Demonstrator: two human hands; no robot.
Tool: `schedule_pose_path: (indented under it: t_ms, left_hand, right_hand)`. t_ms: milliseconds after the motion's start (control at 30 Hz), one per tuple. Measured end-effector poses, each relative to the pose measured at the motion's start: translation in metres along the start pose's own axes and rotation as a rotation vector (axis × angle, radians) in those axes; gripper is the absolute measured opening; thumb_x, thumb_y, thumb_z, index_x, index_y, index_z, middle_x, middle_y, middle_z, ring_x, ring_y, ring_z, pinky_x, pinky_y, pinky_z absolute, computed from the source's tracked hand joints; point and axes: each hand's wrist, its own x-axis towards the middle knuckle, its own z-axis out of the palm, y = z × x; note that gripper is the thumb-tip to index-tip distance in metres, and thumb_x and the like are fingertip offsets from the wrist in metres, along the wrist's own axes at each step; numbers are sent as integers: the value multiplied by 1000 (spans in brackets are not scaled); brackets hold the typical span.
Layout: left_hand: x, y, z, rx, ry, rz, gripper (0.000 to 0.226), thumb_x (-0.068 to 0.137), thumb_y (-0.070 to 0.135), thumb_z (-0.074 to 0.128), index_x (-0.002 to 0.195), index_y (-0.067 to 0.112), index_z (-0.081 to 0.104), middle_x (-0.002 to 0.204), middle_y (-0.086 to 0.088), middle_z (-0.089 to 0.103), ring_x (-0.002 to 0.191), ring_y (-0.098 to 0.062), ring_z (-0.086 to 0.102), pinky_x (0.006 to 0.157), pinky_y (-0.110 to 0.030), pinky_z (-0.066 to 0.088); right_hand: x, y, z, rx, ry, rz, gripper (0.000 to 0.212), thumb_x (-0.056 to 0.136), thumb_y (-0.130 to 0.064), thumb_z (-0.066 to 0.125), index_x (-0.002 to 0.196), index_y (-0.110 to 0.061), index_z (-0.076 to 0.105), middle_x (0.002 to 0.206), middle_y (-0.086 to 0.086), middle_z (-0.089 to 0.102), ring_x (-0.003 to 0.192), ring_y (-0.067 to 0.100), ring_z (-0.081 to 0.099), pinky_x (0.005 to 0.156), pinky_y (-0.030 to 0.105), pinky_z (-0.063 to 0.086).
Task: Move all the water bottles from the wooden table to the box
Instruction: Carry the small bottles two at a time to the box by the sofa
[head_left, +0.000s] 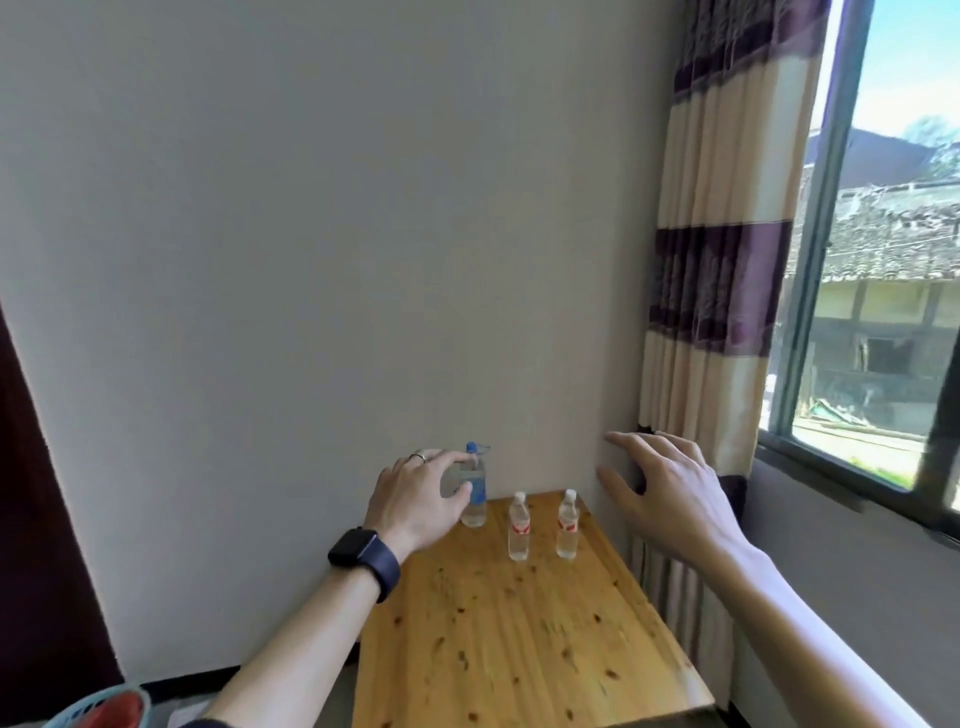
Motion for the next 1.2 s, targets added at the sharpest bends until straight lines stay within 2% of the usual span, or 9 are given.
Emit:
schedule_pose_path:
  t_ms: [300, 400, 500, 633, 867, 1033, 1200]
  left_hand:
    - [113, -41, 125, -65, -69, -87, 37, 95, 44, 59, 131, 35, 60, 139, 5, 58, 128, -20, 53, 102, -37, 47]
    - [146, -53, 183, -138, -127, -99, 37, 95, 39, 61, 130, 28, 62, 135, 4, 61, 126, -18, 55, 100, -30, 45]
    - [177, -64, 246, -218, -217, -138, 36, 95, 34, 63, 130, 27, 62, 134, 1, 62, 126, -18, 55, 93, -23, 38]
    - [213, -73, 332, -262, -370, -182, 36, 95, 39, 62, 130, 31, 60, 137, -4, 60, 126, -24, 54, 87, -26, 37]
    - [268, -87, 442, -244, -575, -284, 40, 96, 42, 60, 134, 28, 55, 138, -4, 55, 120, -24, 55, 79, -30, 41]
    - [313, -109, 493, -193, -537, -442, 50, 94, 41, 61, 141, 28, 47, 144, -7, 46, 120, -26, 54, 90, -35, 48]
    - [363, -124, 530, -231, -473, -659, 71, 91, 47, 65, 151, 30, 31, 150, -13, 39, 131, -30, 47, 91, -30, 37]
  right_hand:
    - [105, 90, 123, 25, -89, 47, 52, 94, -63, 47, 141, -42, 50, 142, -10, 55, 139, 21, 33, 111, 41, 37]
    - [125, 124, 173, 15, -163, 79, 53, 93, -66, 44, 140, -42, 49, 142, -8, 56, 138, 24, 35, 108, 42, 38]
    - [141, 158, 221, 15, -264, 140, 58, 92, -70, 41, 140, -40, 50, 141, -4, 57, 137, 28, 39, 107, 43, 40]
    - [152, 205, 285, 7, -412, 238, 58, 93, -67, 44, 142, -37, 50, 141, -3, 57, 137, 29, 39, 109, 42, 37]
    - [186, 269, 371, -1, -655, 317, 56, 96, -60, 44, 145, -33, 45, 139, 2, 56, 136, 32, 41, 108, 46, 39]
    - [247, 310, 444, 33, -714, 315, 63, 95, -60, 47, 150, -31, 40, 142, 5, 54, 135, 34, 40, 107, 44, 39]
    - [310, 342, 518, 162, -736, 287, 68, 93, -57, 53, 152, -27, 36, 145, 12, 51, 131, 38, 44, 108, 44, 36]
